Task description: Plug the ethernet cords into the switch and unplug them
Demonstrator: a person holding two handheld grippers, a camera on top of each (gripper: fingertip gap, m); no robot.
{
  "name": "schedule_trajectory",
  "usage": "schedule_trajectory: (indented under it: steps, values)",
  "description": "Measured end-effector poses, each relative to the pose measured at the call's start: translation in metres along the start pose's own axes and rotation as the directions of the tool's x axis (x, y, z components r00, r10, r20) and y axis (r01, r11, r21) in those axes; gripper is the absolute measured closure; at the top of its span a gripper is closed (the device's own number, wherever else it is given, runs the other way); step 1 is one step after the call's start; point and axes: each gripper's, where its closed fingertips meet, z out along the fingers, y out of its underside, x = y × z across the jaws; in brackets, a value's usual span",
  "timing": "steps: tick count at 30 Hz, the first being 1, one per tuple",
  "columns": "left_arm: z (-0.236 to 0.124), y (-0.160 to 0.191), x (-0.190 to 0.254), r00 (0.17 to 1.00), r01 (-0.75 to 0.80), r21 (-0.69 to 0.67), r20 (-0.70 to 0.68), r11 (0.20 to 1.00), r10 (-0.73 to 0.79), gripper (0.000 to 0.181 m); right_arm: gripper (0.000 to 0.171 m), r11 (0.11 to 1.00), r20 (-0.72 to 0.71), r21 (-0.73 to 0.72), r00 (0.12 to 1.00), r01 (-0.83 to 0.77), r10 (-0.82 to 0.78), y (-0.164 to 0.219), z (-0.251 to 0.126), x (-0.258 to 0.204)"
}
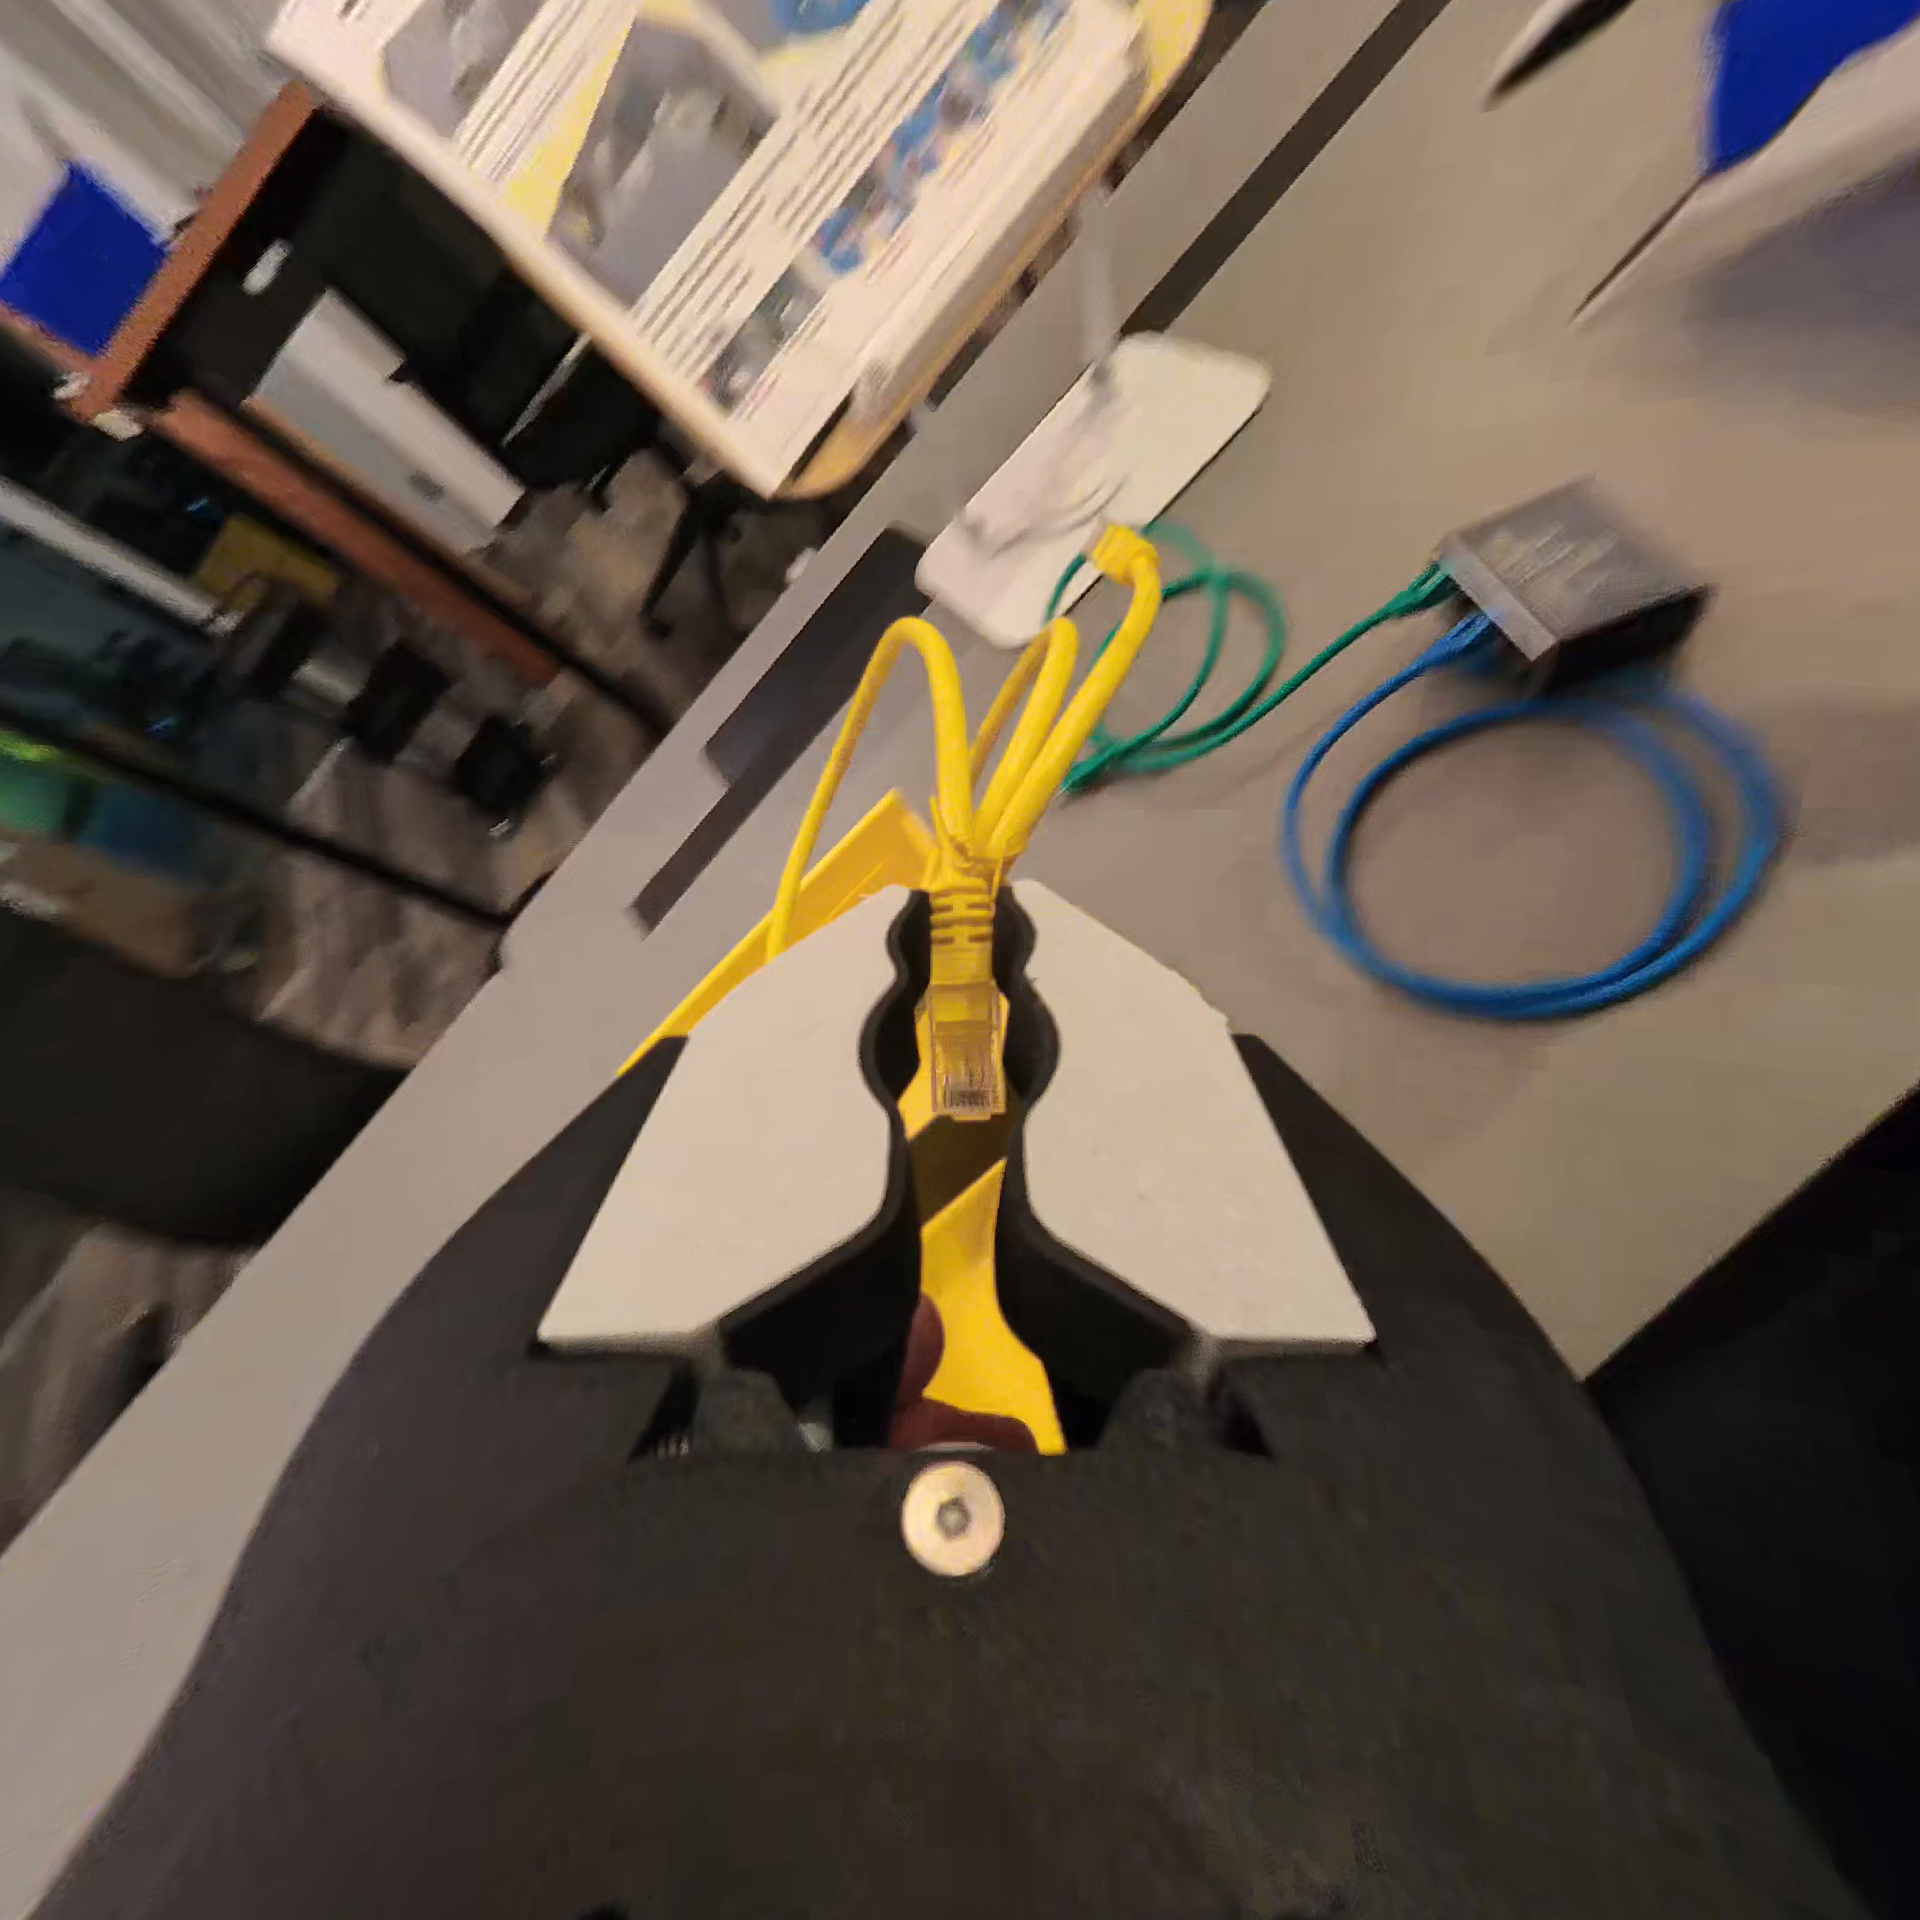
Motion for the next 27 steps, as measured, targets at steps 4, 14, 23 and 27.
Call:
schedule_trajectory:
  steps: [4,14,23,27]
  values:
    - [0.026,-0.045,0.040,0.957,0.125,0.083,-0.272,0.989,-0.099,0.169,0.124,0.976,-0.003,0.129,0.984,0.178,-0.179,-0.049,-0.009,-0.025]
    - [0.086,-0.072,0.131,0.673,0.229,-0.053,-0.712,0.972,-0.197,0.170,0.124,0.866,-0.028,0.128,0.874,0.484,-0.484,-0.063,0.001,-0.064]
    - [0.100,-0.090,0.156,0.629,0.165,0.030,-0.773,0.986,-0.082,0.169,0.163,0.976,0.158,0.049,0.963,0.213,-0.218,-0.024,0.012,-0.058]
    - [0.105,-0.091,0.140,0.791,-0.014,0.201,-0.597,0.979,0.134,0.157,0.163,0.993,0.330,0.043,0.939,-0.113,0.093,-0.016,0.006,-0.051]
